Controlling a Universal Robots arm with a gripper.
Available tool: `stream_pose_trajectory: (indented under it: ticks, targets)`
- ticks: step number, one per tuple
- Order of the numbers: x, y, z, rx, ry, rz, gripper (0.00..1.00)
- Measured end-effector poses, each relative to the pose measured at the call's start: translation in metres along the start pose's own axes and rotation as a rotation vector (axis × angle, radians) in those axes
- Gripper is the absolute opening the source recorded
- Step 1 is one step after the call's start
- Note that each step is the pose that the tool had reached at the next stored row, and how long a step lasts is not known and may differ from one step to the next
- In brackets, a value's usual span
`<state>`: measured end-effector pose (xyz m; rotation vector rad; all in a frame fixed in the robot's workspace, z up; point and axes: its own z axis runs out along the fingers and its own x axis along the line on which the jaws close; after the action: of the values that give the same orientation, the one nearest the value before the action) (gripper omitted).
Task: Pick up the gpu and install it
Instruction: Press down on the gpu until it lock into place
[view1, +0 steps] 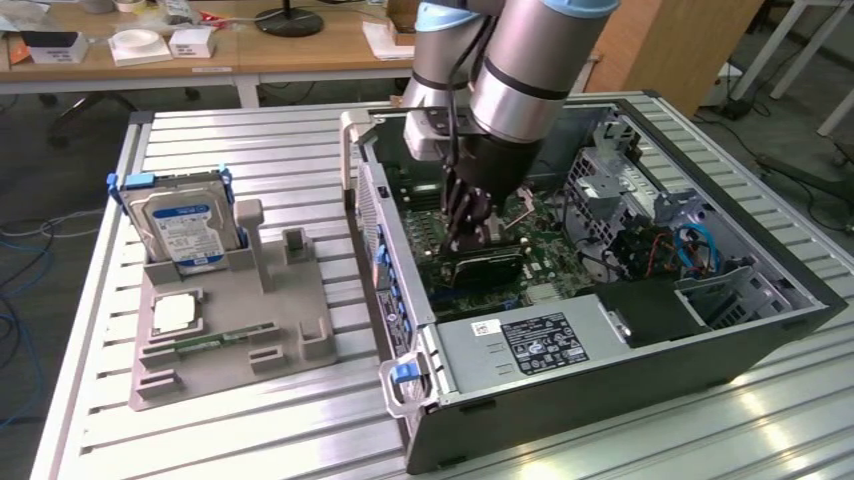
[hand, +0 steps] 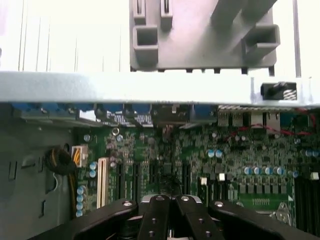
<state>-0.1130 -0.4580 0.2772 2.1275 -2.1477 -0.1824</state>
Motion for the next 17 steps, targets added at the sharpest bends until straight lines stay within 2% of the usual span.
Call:
stream_pose_trajectory:
  ticks: [11,12,13,14,17]
  targets:
    - [0.0000,-0.0022,-0.0004,-0.1989,0.0018,0.001,0.10]
    - [0.0000,-0.0027,-0.0004,-0.2166,0.0019,0.001,0.10]
    - [-0.0001,-0.0034,-0.0006,-0.2308,0.0021,0.001,0.10]
    - [-0.0001,-0.0042,-0.0007,-0.2352,0.0023,0.001,0.10]
    - [-0.0003,-0.0058,-0.0007,-0.2380,0.0023,0.001,0.10]
